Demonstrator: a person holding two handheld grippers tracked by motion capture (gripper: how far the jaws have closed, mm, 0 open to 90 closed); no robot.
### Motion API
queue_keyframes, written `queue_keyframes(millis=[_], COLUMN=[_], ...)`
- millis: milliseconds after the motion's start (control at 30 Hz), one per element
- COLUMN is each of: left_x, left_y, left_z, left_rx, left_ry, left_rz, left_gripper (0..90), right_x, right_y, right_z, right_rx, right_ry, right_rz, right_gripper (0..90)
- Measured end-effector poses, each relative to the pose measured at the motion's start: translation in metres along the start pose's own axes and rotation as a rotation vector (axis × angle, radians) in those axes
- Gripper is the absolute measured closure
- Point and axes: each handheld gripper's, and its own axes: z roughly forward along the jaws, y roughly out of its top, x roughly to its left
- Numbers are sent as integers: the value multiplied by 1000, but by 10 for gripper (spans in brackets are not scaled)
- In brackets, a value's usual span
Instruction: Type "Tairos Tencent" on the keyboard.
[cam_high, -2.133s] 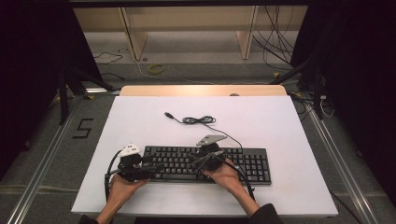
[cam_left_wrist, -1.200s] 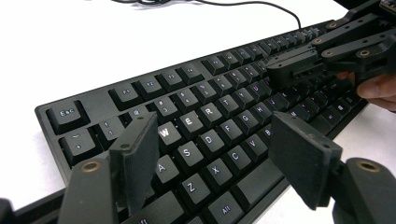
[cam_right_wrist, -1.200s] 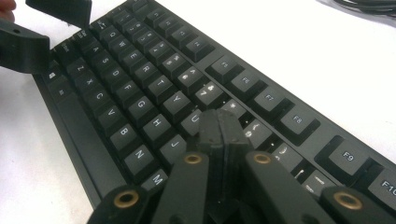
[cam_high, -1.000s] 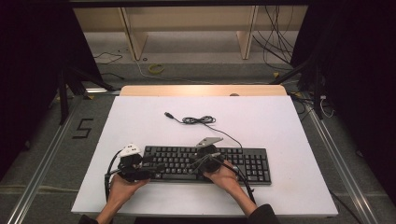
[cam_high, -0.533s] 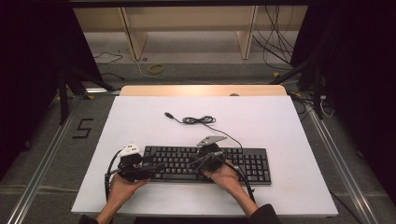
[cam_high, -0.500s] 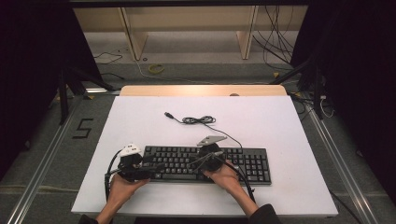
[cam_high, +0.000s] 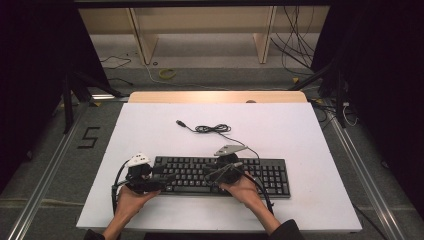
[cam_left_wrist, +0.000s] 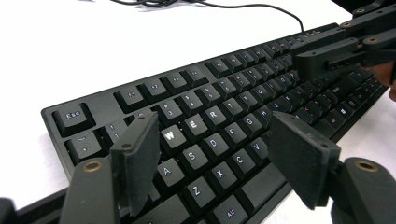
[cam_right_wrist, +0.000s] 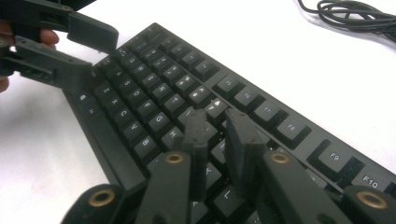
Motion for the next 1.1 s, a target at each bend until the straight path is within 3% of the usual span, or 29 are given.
queue_keyframes(millis=[367,600,1100], left_x=[1,0,1], left_y=[3,8,19], left_z=[1,2,17], left_rx=[1,25,80], left_ry=[-14,-34,-68], left_rz=[-4,-4,6], left_gripper=[356,437,644], right_x=[0,-2,-4], right_y=[-4,-8,-16], right_z=[-12,-20,-30], right_rx=[-24,-39,-57], right_ry=[26,27,34], right_rz=[0,15,16], right_gripper=[637,547,495])
